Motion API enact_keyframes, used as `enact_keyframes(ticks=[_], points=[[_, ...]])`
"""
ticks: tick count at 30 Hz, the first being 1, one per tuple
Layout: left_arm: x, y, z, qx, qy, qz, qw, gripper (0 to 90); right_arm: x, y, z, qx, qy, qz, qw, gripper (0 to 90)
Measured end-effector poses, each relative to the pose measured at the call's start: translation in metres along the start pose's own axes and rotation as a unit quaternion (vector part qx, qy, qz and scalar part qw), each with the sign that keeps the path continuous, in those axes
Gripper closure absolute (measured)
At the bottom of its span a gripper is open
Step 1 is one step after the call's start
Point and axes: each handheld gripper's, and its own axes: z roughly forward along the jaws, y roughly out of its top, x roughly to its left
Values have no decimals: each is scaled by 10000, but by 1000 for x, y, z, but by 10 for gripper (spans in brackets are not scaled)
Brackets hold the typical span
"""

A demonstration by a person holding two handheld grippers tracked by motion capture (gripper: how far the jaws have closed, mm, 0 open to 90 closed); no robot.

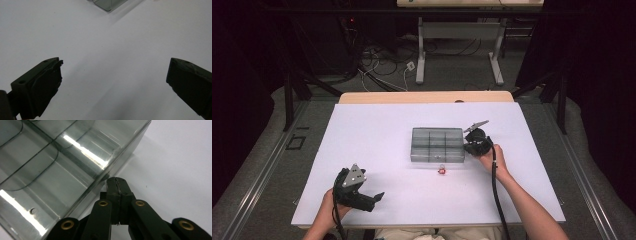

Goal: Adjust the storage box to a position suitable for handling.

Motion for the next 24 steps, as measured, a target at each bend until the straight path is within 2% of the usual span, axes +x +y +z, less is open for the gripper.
enact_keyframes(ticks=[2, 10, 11, 12, 13, 14, 15, 20, 21, 24], points=[[0, 0, 1, -71, 52, 8, 10000, 1, 0, 2, 2, -22, 20, 38, 10000, 900], [0, 0, 1, -36, 19, 21, 10000, 0, 7, 4, 8, -124, 166, 92, 9997, 900], [0, 0, 0, -4, 0, 29, 10000, 0, 9, 5, 9, -95, 199, 159, 9996, 900], [0, 0, 0, -11, 4, 26, 10000, 0, 10, 6, 9, -63, 182, 26, 9998, 900], [0, 0, 0, -9, 3, 27, 10000, 0, 12, 6, 10, -143, 182, 48, 9997, 900], [0, 0, 0, -11, 1, 25, 10000, 0, 13, 7, 9, -60, 207, 63, 9997, 900], [0, 0, 0, -11, -1, 23, 10000, 0, 14, 8, 10, -95, 198, 4, 9998, 900], [0, 0, 0, -5, 11, 32, 10000, 0, 17, 9, 11, -98, 221, 24, 9997, 900], [0, 0, 0, -26, 8, 30, 10000, 0, 17, 8, 12, -160, 242, 123, 9995, 900], [0, 0, 0, -9, -1, 30, 10000, 0, 17, 8, 12, -166, 239, 130, 9995, 900]])
